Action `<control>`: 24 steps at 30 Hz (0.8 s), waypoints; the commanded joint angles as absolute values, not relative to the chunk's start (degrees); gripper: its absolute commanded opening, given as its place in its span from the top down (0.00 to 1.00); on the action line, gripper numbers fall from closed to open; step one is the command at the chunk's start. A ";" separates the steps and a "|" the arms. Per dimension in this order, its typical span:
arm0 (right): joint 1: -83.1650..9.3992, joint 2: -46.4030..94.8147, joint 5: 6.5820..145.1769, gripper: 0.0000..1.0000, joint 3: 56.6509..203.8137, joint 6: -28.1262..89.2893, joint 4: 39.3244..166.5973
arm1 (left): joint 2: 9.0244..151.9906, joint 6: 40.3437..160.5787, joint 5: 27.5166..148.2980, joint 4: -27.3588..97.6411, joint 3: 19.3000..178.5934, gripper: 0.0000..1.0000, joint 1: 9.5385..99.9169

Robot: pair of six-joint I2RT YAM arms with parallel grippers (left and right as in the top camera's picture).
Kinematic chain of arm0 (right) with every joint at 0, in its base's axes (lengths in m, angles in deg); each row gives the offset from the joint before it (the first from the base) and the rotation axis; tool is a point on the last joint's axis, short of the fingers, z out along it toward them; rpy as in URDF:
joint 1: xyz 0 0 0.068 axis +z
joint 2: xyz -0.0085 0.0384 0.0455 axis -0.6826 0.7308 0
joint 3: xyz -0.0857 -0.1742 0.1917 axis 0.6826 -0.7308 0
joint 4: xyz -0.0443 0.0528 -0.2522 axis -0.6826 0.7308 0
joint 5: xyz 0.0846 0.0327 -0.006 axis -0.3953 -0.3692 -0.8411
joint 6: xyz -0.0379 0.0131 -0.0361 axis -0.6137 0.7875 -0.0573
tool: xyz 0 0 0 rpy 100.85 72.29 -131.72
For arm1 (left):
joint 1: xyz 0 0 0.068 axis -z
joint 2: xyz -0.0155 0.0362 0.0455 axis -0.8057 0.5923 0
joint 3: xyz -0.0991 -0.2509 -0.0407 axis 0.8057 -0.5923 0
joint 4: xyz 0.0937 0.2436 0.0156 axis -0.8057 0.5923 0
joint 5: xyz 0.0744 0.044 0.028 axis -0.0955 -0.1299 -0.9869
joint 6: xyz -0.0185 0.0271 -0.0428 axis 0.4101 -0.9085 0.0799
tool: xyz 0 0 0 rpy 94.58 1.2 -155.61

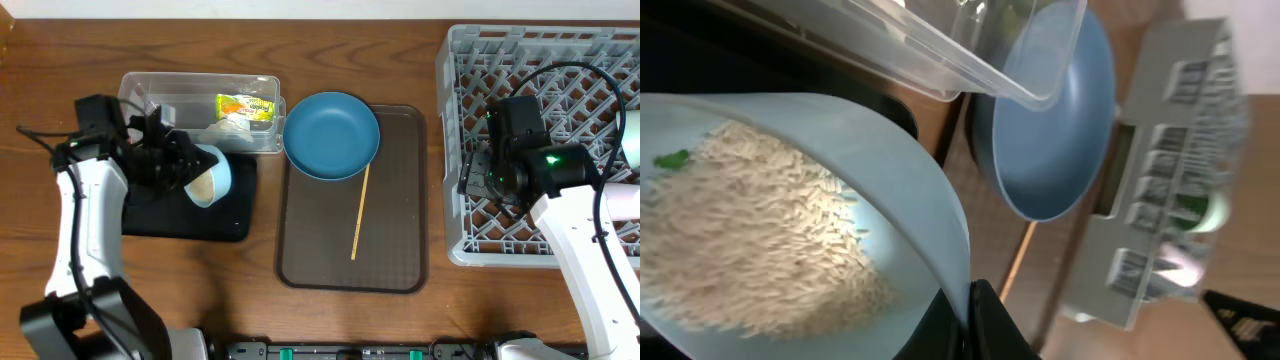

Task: Sort waste into correct bins and load items into the dishwasher rack
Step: 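Carry the rice bowl with the left gripper over the black tray, then tilt the bowl with the left gripper to pour rice onto the black tray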

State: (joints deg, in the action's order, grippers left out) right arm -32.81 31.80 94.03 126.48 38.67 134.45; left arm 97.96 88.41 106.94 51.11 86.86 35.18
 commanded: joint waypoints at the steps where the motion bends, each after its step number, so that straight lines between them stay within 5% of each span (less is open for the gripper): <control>1: -33.11 32.13 94.43 0.27 126.90 38.23 134.75 | 101.35 85.78 115.93 50.93 85.42 0.94 32.64; 24: -33.11 32.15 94.45 0.27 126.90 38.25 135.34 | 117.19 79.31 150.42 52.92 85.29 0.94 21.71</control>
